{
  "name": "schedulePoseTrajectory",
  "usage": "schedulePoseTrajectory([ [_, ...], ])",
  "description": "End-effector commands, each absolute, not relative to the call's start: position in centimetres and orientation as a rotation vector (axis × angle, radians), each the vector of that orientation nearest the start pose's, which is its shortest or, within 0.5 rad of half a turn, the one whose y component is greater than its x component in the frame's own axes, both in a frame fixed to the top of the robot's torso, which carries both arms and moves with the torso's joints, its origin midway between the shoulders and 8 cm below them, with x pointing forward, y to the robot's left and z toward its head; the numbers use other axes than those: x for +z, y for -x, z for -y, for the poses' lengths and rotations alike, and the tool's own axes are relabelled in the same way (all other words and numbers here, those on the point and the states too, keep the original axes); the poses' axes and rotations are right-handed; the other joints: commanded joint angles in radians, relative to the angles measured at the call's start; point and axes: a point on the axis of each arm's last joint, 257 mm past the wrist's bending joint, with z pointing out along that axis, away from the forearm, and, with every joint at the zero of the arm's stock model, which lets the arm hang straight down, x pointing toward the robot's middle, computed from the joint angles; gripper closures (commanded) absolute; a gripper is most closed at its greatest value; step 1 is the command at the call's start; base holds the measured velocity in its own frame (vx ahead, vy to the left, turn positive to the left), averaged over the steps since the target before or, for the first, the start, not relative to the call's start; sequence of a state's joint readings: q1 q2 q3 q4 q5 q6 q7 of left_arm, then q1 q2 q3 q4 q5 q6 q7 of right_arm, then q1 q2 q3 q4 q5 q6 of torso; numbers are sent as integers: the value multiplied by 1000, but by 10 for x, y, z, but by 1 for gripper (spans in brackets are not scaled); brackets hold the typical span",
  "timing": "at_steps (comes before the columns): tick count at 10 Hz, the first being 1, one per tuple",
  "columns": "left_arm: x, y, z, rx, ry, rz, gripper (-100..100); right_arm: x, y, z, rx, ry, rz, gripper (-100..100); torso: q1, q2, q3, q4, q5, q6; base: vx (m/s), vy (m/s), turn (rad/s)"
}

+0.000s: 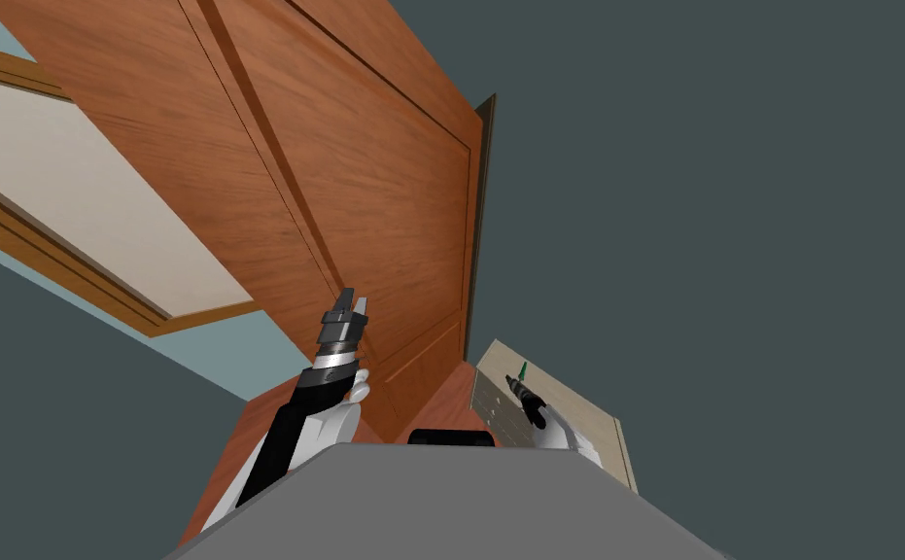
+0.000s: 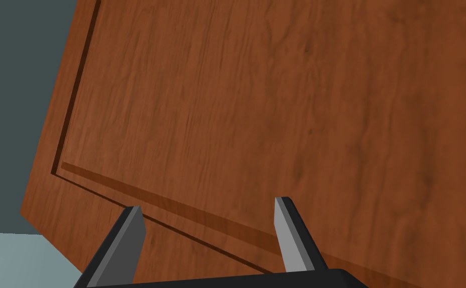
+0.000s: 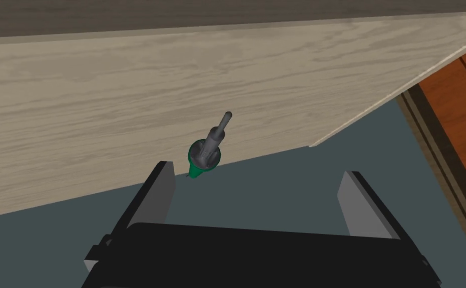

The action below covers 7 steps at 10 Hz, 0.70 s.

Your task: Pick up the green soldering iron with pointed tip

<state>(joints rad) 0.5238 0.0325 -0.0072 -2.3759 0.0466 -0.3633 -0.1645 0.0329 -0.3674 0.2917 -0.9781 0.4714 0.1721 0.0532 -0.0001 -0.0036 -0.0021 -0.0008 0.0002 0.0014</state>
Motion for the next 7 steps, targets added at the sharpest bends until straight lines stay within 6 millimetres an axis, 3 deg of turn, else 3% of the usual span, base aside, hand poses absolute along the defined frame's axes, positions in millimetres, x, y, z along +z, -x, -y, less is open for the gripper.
schedulePoseTrajectory([
  [1, 33, -346, -280, -1169, 647, -700, 0, -550, -383, 365, 104, -745, -2249, -100, 0, 0, 0, 0, 0, 0, 36, 6, 41],
  [7, 33, -346, -280, -1169, 647, -700, 0, -564, -372, 401, -17, -752, -2298, -100, 0, 1, 0, 0, 0, 0, 31, 5, 40],
])
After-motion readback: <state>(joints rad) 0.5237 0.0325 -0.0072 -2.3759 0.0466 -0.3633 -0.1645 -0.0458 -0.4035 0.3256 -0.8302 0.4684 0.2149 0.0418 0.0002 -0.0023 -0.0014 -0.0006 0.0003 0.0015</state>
